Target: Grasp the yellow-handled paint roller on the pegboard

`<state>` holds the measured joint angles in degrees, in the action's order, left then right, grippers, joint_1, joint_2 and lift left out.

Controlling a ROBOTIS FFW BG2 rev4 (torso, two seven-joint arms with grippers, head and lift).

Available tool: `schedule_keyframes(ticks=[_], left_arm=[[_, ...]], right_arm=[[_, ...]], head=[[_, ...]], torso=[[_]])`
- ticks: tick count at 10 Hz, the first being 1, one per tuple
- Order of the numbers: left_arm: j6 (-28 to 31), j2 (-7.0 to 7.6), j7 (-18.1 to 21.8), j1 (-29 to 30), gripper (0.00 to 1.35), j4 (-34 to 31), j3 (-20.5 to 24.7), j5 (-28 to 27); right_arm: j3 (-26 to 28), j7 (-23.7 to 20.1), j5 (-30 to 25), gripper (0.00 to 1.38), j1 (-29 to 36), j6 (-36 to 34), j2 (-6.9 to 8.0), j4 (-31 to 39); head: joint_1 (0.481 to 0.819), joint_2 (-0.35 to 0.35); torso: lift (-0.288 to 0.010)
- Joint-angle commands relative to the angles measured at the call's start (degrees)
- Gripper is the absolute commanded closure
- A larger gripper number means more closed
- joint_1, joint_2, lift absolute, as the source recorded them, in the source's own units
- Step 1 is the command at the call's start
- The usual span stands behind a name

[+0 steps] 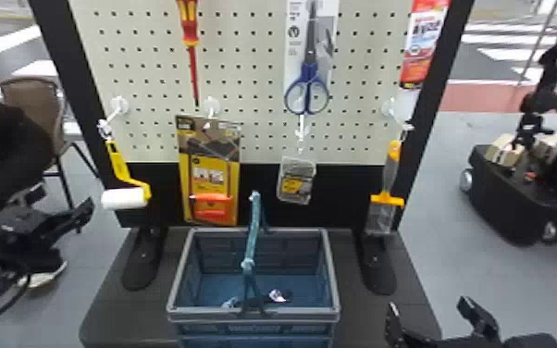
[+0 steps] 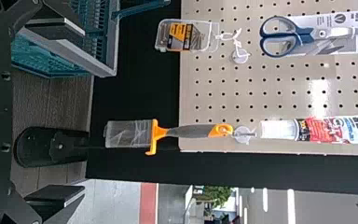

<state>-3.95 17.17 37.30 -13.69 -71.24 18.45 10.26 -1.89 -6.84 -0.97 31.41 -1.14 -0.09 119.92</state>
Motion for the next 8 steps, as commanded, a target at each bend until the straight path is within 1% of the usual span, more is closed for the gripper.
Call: schedule_keyframes(ticks=[1,2,3,5,8], left_arm=[[1.6,0.94,2.3,-5.0,0.14,3.7,-1.5,-1.0],[3.3,1.91,5.7,-8.7,0.14,7.0,-2.9,-0.8],[5.2,2.78,8.2,-11.3,0.14,8.9,-4.0,-0.6],[7.6,2.96,12.1,-14.6,0.14,11.5,-5.7,0.6],[9.7,2.52,16.5,-19.4,0.14,17.9,-10.2,1.3]], right_arm=[[-0.5,-0.3,0.0,0.12,-0.5,0.0,0.09,-0.3],[-0.7,-0.5,0.0,0.12,-0.9,-0.1,0.0,-0.6],[-0.9,-0.6,0.0,0.12,-1.1,-0.1,-0.09,-0.7],[-1.4,-0.7,0.0,0.12,-1.4,-0.3,-0.09,-1.2],[-1.8,-1.1,0.0,0.12,-2.0,-0.4,-0.18,-1.7]], head=[[0.549,0.0],[0.549,0.0],[0.549,0.0],[0.549,0.0],[0.549,0.0]], torso=[[-0.1],[-0.1],[-0.1],[-0.1],[-0.1]])
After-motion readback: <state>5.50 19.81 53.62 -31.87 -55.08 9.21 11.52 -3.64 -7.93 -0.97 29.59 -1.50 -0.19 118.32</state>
